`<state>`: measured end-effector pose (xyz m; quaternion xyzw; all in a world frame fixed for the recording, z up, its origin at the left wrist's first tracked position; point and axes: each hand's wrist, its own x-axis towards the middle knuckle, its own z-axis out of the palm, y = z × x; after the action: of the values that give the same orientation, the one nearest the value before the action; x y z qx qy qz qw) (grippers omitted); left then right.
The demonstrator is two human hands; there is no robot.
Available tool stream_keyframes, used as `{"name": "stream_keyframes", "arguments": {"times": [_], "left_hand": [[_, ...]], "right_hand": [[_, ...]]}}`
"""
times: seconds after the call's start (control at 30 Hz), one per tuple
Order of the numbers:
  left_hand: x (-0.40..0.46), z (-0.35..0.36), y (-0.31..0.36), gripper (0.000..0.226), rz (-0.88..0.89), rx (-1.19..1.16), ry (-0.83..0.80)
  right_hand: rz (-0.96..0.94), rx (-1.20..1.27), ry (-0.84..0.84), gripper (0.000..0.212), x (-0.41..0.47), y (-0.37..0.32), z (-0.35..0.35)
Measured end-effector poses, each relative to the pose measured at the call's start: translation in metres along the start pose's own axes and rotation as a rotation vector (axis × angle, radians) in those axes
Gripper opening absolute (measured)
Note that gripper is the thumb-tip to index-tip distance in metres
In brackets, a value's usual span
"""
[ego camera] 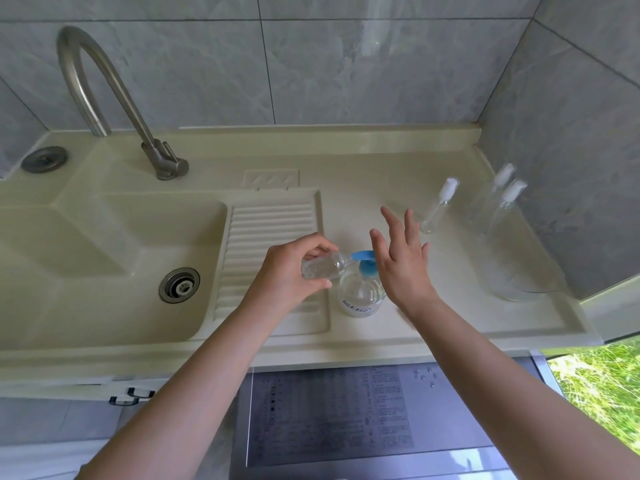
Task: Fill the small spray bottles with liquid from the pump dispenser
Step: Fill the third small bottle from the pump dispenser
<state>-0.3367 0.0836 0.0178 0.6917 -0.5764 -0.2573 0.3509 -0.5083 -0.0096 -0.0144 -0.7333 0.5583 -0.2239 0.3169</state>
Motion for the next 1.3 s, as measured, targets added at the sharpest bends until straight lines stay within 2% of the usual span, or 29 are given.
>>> {"name": "stream_keyframes", "arguments": {"times": [0.13, 0.4, 0.63, 0.7, 0.83, 0.9, 1.0, 1.07, 1.2, 1.3], "left_hand": [[0.000, 0.002, 0.001, 0.050, 0.006, 0.025, -0.002], [0.000, 0.000, 0.001, 0.050, -0.014, 0.019, -0.014], [0.002, 0.002, 0.002, 0.049, -0.009, 0.033, -0.025], [0.002, 0.002, 0.002, 0.049, -0.010, 0.036, -0.029], [0.001, 0.001, 0.003, 0.049, -0.022, 0.030, -0.029], [0.002, 0.001, 0.003, 0.050, -0.021, 0.025, -0.029], [0.002, 0.001, 0.002, 0.049, -0.030, 0.025, -0.026], [0.002, 0.001, 0.002, 0.049, -0.029, 0.022, -0.022], [0.002, 0.000, 0.001, 0.049, -0.021, 0.011, -0.017], [0.002, 0.000, -0.001, 0.050, -0.026, 0.010, -0.018]], "right_hand": [[-0.042, -0.188, 0.053, 0.056, -0.001, 0.000, 0.000], [0.006, 0.015, -0.005, 0.061, 0.001, 0.000, -0.004], [0.019, -0.224, -0.034, 0.064, 0.000, 0.001, 0.001], [0.001, -0.217, -0.043, 0.073, 0.000, 0.002, 0.000], [0.029, -0.045, -0.017, 0.062, 0.004, -0.002, -0.005], [0.018, -0.101, -0.049, 0.062, 0.005, 0.001, -0.003], [0.002, -0.264, -0.068, 0.069, 0.006, 0.008, 0.003], [0.007, -0.265, -0.041, 0.070, 0.007, 0.010, 0.006], [0.026, -0.187, -0.071, 0.088, 0.008, 0.013, 0.005], [0.079, -0.050, -0.071, 0.068, 0.007, 0.008, 0.001]]}}
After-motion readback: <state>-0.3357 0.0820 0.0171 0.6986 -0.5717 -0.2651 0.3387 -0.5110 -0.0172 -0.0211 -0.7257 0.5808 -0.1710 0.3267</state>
